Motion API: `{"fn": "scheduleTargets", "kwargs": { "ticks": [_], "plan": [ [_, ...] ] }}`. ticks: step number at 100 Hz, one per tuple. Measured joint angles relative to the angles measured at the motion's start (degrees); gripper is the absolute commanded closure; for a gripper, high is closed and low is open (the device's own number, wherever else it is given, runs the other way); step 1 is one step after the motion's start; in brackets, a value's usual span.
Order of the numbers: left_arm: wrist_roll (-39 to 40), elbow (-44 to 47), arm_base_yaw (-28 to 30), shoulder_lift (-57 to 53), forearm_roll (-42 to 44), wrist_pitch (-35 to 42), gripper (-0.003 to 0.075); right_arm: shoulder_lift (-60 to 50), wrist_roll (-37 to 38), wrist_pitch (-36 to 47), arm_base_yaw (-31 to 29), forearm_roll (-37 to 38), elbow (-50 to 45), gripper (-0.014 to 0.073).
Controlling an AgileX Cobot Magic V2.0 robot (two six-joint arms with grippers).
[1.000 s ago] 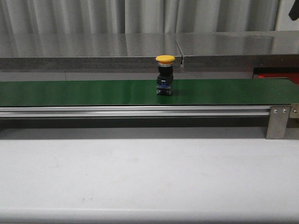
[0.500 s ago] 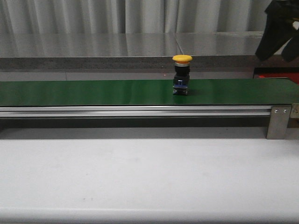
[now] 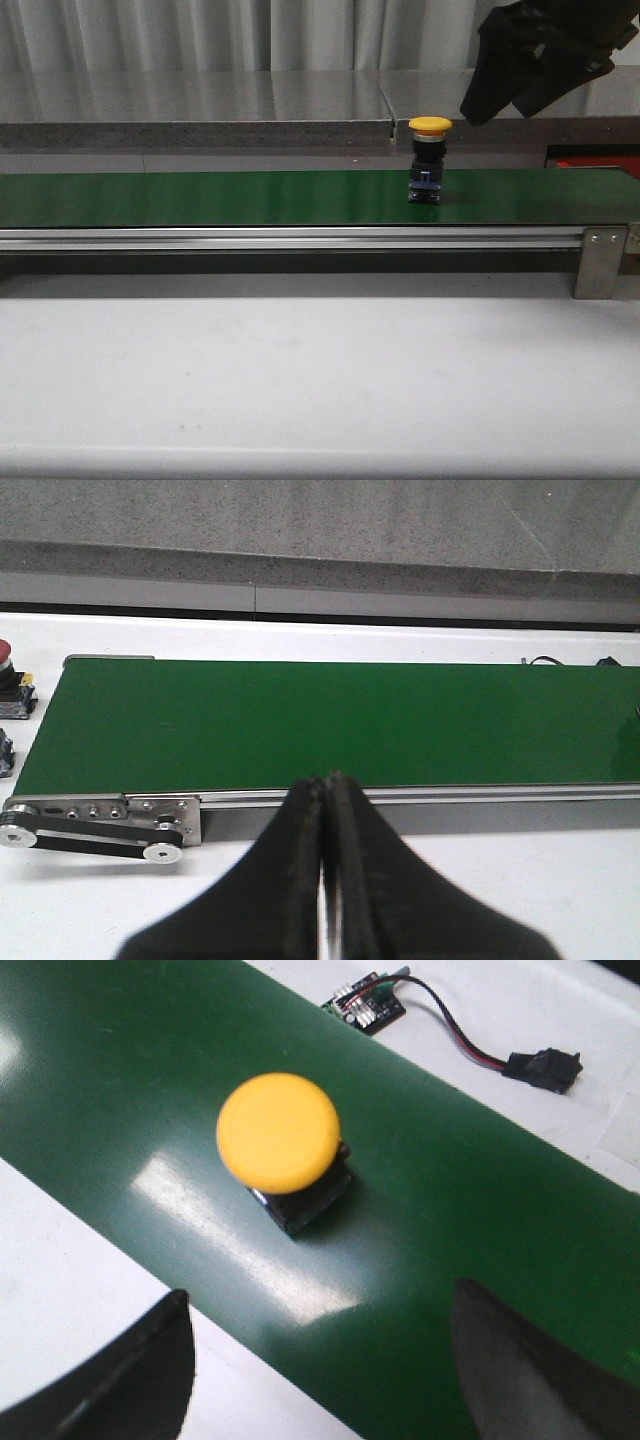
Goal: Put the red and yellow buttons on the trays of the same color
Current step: 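Lower the right gripper onto the yellow button on the belt and grasp, then carry the yellow button with the right gripper into the yellow tray, release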
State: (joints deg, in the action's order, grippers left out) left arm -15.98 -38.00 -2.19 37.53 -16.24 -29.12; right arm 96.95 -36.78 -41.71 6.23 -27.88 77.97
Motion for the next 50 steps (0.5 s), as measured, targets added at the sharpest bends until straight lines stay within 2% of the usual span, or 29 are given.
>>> {"fn": "scheduleTargets", "kwargs": {
  "ticks": [50],
  "plan": [
    [0.00,0.00,0.00,0.00,0.00,0.00,0.0739,10.88,0.00,-4.85,0.00,0.00,11.32,0.0055]
  ]
}}
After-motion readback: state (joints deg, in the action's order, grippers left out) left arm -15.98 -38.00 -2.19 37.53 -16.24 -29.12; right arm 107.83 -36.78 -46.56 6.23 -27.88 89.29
